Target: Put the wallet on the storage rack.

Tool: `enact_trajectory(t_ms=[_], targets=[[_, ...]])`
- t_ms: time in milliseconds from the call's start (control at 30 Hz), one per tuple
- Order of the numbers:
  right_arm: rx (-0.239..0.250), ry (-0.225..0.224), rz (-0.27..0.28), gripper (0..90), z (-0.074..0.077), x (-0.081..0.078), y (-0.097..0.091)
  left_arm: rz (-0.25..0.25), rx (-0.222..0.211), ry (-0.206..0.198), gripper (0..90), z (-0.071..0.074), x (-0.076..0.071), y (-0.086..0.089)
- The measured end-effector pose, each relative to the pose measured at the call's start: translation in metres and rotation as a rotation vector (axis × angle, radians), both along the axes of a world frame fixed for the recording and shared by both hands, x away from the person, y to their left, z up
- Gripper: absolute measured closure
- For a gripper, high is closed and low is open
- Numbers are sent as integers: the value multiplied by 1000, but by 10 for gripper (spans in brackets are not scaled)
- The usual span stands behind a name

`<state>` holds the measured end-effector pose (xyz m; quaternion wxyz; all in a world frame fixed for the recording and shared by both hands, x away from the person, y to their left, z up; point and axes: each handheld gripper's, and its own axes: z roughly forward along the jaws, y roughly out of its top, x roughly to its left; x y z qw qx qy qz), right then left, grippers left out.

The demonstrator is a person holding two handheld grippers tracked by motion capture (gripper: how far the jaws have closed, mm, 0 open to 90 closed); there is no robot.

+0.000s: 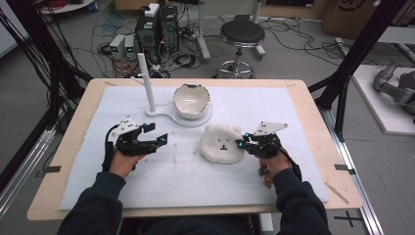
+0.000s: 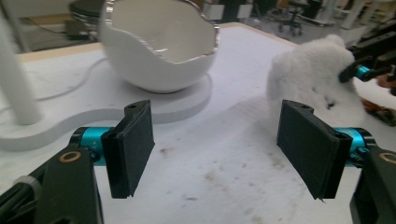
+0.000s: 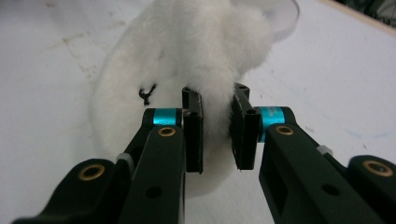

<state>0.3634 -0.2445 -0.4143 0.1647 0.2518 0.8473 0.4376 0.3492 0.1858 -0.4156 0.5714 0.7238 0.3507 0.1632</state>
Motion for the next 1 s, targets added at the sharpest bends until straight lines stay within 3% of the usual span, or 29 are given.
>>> enact_trajectory(t_ms=[33,67,167,233,333,367,467,500,533,633,733,767,800,833,900,933,967,1000], targets=[[29,-23,16,784,3,-2,0,-49,-17,24,272,1,3,-12],[29,-23,16,784,3,-2,0,-49,-17,24,272,1,3,-12],[99,-74,38,787,11,-6,1,-133,0,42,272,0,4,-34],[121,-94,56,787,16,-8,2,-152,6,56,272,-2,4,-41],[127,-107,87,786,20,-9,9,-186,18,71,274,-5,4,-52],[121,-107,101,786,21,-9,12,-199,3,74,286,-5,4,-56],[105,-110,123,785,21,-10,19,-222,-3,78,370,-6,5,-61],[105,-100,143,784,21,-9,24,-259,19,83,448,-7,4,-65],[105,-100,143,784,21,-9,24,-259,19,83,507,-7,4,-65],[121,-96,161,778,23,-9,28,-280,77,89,740,-10,2,-72],[133,-84,146,767,23,-8,26,-288,72,62,780,-9,1,-73],[161,-59,126,726,22,-5,24,-290,41,36,786,-6,0,-71],[161,-59,126,726,22,-5,24,-290,41,36,789,-6,0,-71],[205,-29,101,636,21,-3,20,-284,-1,10,791,-2,-1,-67],[240,9,72,519,18,1,18,-279,-23,-12,792,0,0,-64],[240,9,72,519,18,1,18,-279,-23,-12,792,0,0,-64],[262,61,61,478,14,6,15,-280,-46,-37,792,2,-1,-61],[268,74,56,453,13,7,14,-282,-55,-45,792,3,-1,-60]])
